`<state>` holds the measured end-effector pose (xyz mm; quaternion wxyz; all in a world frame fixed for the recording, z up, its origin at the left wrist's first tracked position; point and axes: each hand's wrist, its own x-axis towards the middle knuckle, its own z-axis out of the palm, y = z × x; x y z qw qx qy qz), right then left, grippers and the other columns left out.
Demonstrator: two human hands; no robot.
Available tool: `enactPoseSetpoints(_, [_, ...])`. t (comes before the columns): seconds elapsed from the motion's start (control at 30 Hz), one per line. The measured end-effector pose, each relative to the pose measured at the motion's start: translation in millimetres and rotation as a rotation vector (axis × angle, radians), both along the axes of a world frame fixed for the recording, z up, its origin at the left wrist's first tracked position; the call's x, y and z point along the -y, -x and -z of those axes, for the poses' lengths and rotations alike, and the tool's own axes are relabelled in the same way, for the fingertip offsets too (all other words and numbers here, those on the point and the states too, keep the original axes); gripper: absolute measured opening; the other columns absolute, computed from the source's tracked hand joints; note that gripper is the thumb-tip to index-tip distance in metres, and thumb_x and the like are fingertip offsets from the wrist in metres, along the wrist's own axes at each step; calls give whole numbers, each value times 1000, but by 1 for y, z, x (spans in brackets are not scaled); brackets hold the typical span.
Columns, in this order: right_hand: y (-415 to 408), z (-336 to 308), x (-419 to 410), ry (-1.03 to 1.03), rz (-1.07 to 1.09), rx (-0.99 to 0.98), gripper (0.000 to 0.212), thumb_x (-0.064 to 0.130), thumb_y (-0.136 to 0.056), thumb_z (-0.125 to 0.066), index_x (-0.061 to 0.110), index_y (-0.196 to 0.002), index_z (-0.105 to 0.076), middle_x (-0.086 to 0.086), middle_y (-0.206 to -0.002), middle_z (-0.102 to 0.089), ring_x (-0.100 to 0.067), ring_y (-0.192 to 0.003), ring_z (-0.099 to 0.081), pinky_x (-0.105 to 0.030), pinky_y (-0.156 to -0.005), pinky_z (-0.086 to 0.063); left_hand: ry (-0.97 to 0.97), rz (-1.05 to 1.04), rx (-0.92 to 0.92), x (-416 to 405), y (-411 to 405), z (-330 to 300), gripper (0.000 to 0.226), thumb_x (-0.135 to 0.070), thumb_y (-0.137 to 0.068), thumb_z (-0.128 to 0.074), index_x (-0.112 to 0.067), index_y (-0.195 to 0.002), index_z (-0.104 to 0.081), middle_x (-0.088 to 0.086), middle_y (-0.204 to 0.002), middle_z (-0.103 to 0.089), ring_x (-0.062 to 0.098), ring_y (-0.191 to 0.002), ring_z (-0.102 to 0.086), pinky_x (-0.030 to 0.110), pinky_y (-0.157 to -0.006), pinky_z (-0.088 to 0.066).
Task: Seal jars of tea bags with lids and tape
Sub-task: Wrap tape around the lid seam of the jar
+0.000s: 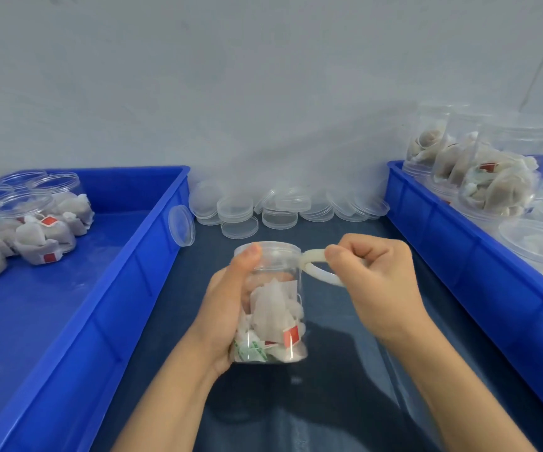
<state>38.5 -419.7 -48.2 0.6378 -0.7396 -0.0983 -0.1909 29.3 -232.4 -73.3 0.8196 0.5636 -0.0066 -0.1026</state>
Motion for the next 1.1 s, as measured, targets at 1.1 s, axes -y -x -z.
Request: enactPoseSetpoints(1.1, [-9,23,-2,52,-222,-99,38,58,-99,-48,40,-126,-69,10,-118,-72,-14,-115,-68,-40,-101,-55,-273,-262,246,16,-8,24,65,-81,-79,-57,-37,-127,-63,-11,-120,-74,9,-115,-71,31,-97,-54])
